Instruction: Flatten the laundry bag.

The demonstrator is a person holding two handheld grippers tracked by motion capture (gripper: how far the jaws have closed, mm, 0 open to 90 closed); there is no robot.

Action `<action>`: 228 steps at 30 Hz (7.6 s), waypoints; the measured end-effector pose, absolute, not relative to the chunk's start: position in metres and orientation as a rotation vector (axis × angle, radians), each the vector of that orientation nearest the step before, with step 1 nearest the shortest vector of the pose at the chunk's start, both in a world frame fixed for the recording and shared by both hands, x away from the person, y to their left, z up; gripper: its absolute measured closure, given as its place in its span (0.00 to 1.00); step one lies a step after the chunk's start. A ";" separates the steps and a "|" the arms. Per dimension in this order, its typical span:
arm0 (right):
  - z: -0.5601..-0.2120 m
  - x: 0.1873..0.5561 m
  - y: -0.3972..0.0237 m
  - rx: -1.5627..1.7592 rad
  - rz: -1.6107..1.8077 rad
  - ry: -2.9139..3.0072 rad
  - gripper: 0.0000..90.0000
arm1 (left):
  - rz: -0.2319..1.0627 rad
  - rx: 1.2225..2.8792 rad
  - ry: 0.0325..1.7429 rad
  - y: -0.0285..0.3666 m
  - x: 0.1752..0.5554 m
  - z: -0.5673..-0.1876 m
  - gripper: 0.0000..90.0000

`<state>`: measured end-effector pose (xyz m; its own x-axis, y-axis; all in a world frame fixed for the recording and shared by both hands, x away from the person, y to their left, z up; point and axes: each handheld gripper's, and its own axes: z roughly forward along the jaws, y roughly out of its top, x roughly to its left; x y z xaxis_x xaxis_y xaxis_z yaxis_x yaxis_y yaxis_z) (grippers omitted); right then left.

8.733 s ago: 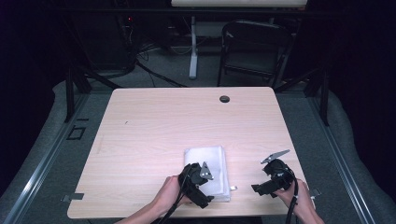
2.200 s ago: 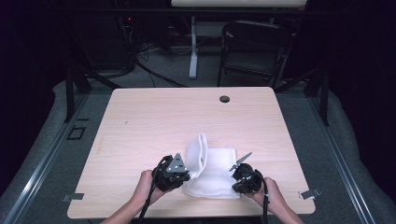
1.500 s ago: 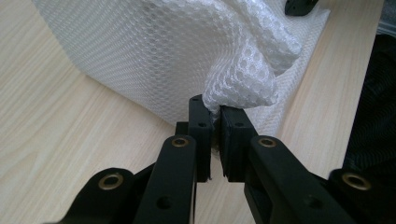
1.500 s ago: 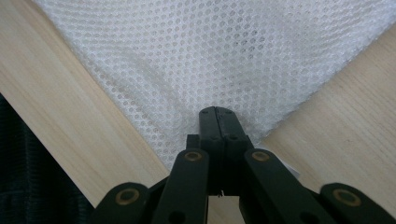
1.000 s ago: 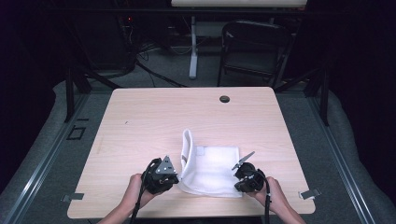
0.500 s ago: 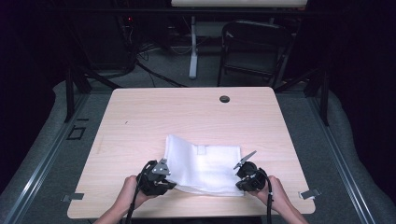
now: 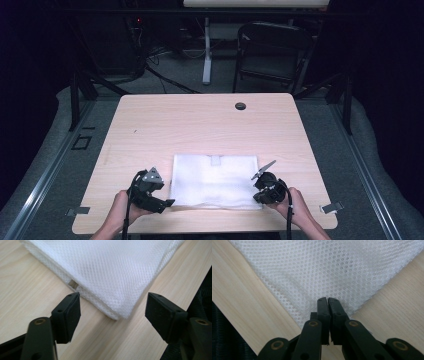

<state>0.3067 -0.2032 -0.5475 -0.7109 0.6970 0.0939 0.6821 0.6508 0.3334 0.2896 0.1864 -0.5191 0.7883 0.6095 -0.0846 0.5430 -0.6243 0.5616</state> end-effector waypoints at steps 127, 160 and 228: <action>-0.559 0.280 -0.141 0.668 0.649 2.776 1.00 | 0.101 2.374 0.591 0.068 0.311 -0.533 0.98; -0.556 0.279 -0.141 0.661 0.620 2.845 1.00 | 0.153 2.330 0.642 0.078 0.325 -0.505 0.99; -0.553 0.277 -0.150 0.627 0.616 2.975 1.00 | 0.481 2.360 0.749 0.071 0.417 -0.436 0.99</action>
